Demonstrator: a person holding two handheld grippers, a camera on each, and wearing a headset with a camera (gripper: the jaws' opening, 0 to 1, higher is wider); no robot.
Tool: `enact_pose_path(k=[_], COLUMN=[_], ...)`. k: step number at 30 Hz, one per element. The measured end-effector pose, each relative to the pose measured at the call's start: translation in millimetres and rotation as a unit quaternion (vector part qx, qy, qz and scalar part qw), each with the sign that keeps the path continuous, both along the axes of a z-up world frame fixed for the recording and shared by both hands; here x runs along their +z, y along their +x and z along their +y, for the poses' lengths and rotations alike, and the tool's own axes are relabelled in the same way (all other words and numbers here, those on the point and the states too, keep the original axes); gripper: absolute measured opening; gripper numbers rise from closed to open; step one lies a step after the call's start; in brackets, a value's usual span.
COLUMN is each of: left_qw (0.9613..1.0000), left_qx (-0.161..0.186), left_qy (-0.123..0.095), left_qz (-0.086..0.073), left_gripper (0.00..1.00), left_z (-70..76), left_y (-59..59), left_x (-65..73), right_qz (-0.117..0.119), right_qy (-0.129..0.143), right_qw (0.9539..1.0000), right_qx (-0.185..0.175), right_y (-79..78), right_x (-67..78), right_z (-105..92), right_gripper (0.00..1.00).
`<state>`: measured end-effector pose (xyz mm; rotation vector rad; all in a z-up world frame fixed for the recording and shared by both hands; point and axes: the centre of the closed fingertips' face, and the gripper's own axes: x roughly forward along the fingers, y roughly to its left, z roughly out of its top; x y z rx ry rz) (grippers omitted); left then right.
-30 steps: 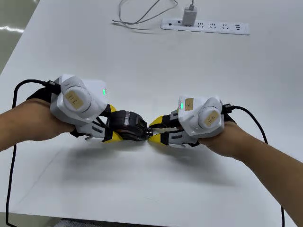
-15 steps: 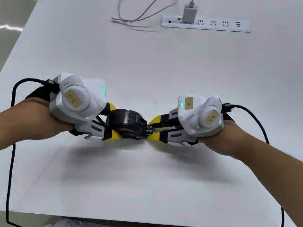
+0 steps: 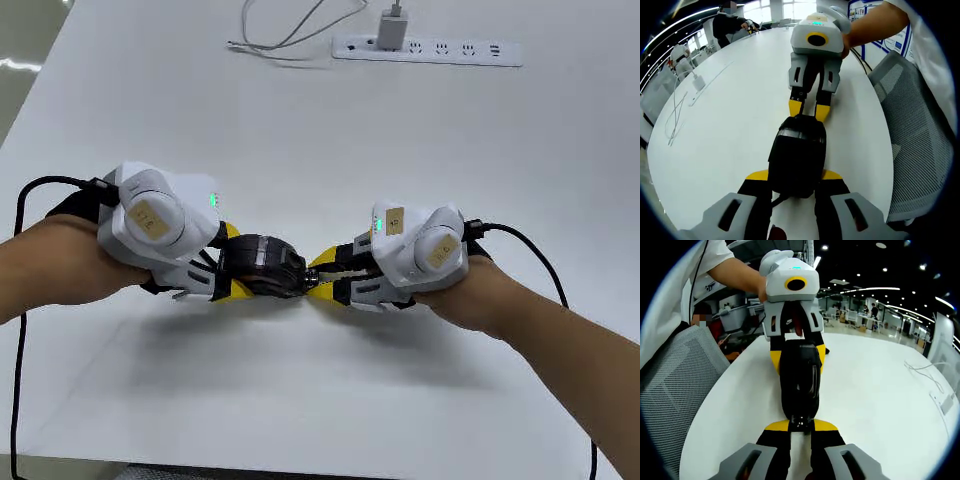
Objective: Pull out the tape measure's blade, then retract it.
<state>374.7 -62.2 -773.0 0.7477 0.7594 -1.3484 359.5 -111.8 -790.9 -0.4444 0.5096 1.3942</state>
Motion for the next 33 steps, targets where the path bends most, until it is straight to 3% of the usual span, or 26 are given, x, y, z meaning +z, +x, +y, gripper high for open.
enact_pose_path(k=[17,33], left_qw=[1.0,1.0], left_qx=[-0.002,0.007], left_qy=[0.001,-0.002], left_qz=[-0.003,0.002], left_gripper=[0.28,0.28], left_z=[-0.1,0.4], left_y=[-0.1,0.0], left_x=[0.0,0.4], right_qz=[-0.005,-0.005], right_qy=[-0.002,-0.002], right_qw=[1.0,0.9999], right_qx=[0.004,-0.01], right_y=[-0.6,-0.7], right_x=[0.5,3.0], right_z=[-1.6,-21.9], right_gripper=[0.09,0.09])
